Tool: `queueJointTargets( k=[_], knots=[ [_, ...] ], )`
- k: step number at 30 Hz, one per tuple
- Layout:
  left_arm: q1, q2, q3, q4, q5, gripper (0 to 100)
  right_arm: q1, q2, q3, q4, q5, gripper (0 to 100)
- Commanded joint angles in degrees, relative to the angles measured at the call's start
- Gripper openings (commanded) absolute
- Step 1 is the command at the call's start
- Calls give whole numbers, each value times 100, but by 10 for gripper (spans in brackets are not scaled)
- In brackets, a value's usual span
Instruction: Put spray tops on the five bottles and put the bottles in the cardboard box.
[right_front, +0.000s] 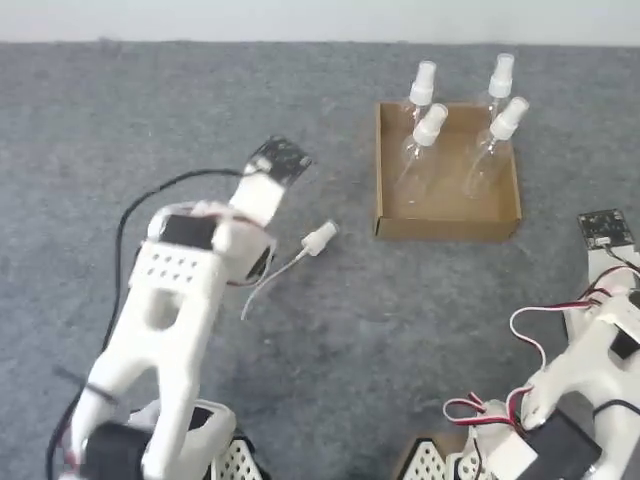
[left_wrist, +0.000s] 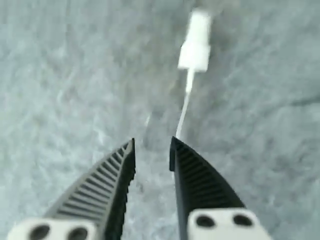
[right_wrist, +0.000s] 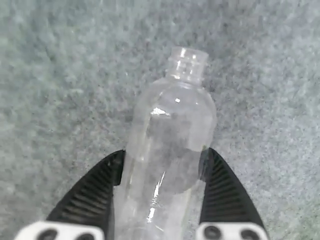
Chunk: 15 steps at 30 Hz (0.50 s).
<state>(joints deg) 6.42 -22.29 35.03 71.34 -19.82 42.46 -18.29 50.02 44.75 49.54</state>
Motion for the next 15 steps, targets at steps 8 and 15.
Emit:
queueJointTargets(
  k=[8, 15],
  knots=[
    [642, 2541, -2026, -624, 378, 114, -22, 31, -369, -92, -79, 213],
    [862, 3552, -3020, -703, 387, 139, -57, 31, -360, 400, 431, 261]
  ],
)
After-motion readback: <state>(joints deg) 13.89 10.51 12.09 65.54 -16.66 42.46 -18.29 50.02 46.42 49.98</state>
